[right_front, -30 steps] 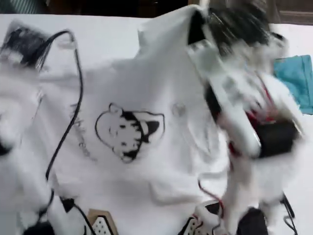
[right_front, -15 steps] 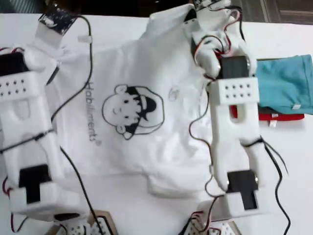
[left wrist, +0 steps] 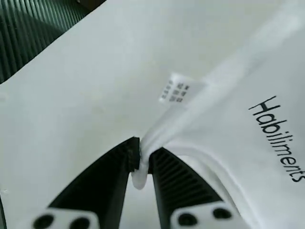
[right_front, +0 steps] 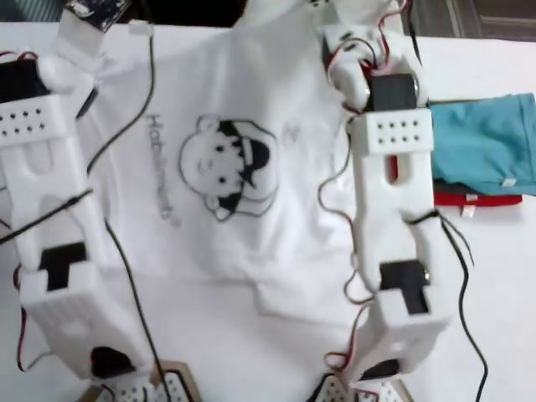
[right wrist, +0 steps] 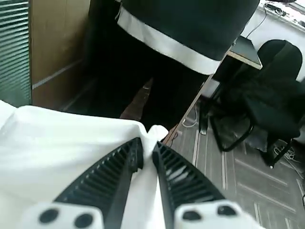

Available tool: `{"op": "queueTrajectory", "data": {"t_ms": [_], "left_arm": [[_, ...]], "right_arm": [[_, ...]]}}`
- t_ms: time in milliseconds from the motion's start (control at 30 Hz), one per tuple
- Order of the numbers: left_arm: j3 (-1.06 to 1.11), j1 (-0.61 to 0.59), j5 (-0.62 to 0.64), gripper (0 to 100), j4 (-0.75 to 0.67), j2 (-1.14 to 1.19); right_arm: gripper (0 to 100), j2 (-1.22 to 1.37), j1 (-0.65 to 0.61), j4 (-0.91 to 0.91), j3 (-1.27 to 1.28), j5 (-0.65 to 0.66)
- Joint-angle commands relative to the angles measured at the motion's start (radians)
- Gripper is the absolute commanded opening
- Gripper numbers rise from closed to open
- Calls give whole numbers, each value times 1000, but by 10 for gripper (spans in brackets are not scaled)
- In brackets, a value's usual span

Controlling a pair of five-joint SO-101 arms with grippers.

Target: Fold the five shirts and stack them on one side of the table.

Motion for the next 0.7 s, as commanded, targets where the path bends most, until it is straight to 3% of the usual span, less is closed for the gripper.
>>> {"op": "queueTrajectory", "data": {"t_ms": [0, 200, 367, 500, 667], "left_arm": [[-48, -9, -3, 25, 21, 20], [-50, -12, -5, 25, 54, 98], [-48, -12, -8, 25, 138, 149], [-41, -12, -75, 25, 196, 195], [90, -14, -81, 25, 198, 181]], "right_arm": [[19, 44, 19, 62, -95, 6], [19, 110, 22, 168, -106, 6], [19, 111, 53, 360, -106, 8], [19, 117, 96, 489, -101, 9], [19, 110, 134, 650, -106, 11]]}}
